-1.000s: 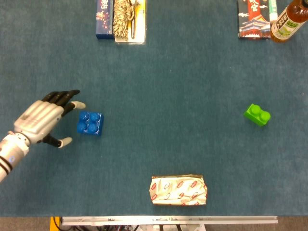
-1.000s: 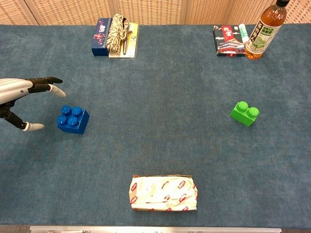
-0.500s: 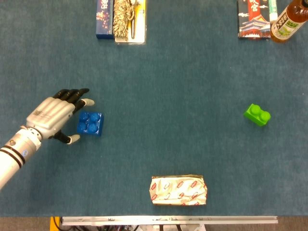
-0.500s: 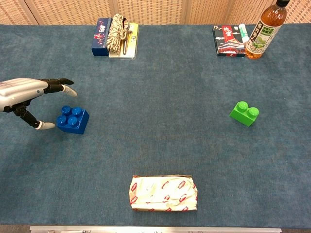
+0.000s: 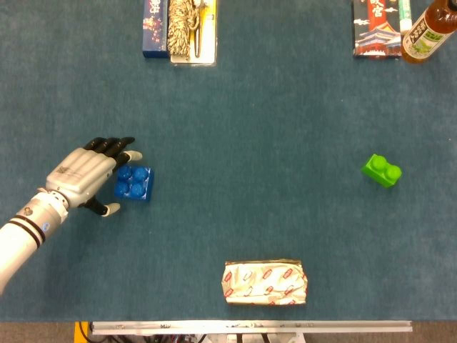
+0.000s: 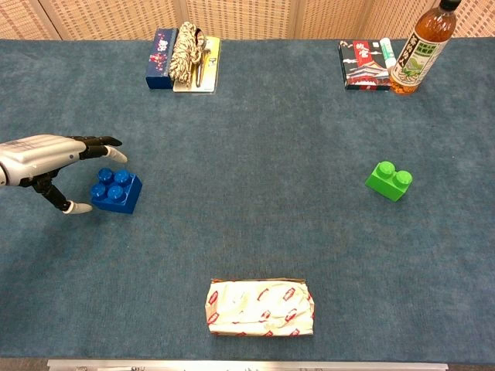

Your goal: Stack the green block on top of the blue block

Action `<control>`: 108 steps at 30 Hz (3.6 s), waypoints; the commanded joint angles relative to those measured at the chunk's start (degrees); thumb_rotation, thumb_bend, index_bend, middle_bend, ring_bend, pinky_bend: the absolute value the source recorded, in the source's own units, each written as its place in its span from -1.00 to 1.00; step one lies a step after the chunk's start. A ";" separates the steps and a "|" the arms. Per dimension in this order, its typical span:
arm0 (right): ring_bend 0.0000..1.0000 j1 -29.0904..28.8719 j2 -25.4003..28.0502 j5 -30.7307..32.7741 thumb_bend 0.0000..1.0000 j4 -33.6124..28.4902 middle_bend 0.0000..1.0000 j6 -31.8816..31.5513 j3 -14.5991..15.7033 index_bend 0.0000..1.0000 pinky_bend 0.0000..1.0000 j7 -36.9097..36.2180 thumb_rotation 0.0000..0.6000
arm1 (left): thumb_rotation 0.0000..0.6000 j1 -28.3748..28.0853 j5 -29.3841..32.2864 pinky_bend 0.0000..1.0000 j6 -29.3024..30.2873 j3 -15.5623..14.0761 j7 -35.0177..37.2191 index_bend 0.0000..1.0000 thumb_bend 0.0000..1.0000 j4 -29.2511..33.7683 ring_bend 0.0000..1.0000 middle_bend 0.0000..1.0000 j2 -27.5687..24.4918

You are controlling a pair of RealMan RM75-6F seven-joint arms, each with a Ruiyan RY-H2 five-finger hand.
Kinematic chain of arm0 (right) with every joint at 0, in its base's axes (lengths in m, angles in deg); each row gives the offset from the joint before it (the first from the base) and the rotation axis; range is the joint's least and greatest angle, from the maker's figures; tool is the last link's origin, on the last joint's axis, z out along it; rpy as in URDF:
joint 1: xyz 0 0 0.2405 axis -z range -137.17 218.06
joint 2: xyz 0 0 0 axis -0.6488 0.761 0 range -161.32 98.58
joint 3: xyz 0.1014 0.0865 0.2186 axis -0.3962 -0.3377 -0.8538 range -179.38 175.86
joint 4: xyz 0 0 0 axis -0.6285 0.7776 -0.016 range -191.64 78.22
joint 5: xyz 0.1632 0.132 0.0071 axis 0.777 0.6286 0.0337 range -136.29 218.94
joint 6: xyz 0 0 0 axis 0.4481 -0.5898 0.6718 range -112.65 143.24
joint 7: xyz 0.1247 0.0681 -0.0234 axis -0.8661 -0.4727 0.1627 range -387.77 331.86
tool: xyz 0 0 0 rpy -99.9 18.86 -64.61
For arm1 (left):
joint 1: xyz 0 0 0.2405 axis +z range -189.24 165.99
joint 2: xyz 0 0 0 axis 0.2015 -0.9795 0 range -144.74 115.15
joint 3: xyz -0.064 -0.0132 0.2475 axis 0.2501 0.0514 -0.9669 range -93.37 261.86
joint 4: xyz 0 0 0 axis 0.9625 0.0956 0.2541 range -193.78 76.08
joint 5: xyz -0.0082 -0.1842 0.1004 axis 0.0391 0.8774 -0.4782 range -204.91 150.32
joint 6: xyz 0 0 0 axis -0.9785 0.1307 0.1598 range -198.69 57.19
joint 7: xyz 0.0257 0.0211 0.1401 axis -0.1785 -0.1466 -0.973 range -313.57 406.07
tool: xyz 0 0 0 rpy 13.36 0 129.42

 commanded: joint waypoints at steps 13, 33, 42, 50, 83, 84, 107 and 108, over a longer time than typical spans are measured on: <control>-0.50 -0.14 0.05 0.23 -0.49 0.00 -0.30 0.44 -0.05 -0.22 -0.43 -0.14 1.00 | 1.00 -0.28 1.65 -0.89 1.01 0.18 0.64 -0.69 -0.55 -3.98 -1.00 -1.00 3.86; -0.50 -0.19 0.14 0.44 -0.49 -0.10 -0.30 0.68 -0.11 -0.22 -0.43 -0.14 1.00 | 1.00 -1.29 4.32 -0.88 -1.30 -0.11 2.32 -0.56 -0.55 -6.71 -1.00 -1.00 5.60; -0.50 -0.19 0.21 0.46 -0.49 -0.11 -0.30 0.69 -0.13 -0.21 -0.43 -0.31 1.00 | 1.00 -1.23 4.92 -0.88 -0.95 -0.14 2.46 -0.37 -0.55 -7.14 -1.00 -1.00 6.22; -0.50 -0.13 0.29 0.57 -0.49 -0.04 -0.30 0.61 -0.20 -0.21 -0.43 -0.51 1.00 | 1.00 -0.94 5.54 -0.88 0.06 -0.05 1.98 -0.22 -0.54 -6.88 -1.00 -1.00 6.63; -0.50 1.00 1.47 0.85 -0.49 0.40 -0.30 -1.21 -0.75 -0.21 -0.43 -4.22 1.00 | 1.00 -10.86 18.42 -0.88 -0.42 5.02 -12.83 -0.11 -0.54 -1.49 -1.00 -1.00 12.06; -0.50 1.04 1.51 0.87 -0.49 0.46 -0.30 -1.28 -0.77 -0.21 -0.43 -4.40 1.00 | 1.00 -11.29 19.07 -0.88 -0.57 5.13 -13.12 -0.11 -0.54 -1.63 -1.00 -1.00 12.31; -0.50 1.44 2.32 1.23 -0.49 0.91 -0.30 -1.41 -1.10 -0.21 -0.43 -6.95 1.00 | 1.00 -28.06 54.70 -0.88 4.43 6.22 -24.82 -0.09 -0.54 -1.52 -1.00 -1.00 18.66; -0.50 1.44 2.35 1.23 -0.49 0.92 -0.30 -1.40 -1.10 -0.21 -0.43 -7.01 1.00 | 1.00 -28.60 55.69 -0.88 5.22 6.25 -25.40 -0.09 -0.55 -1.41 -1.00 -1.00 18.91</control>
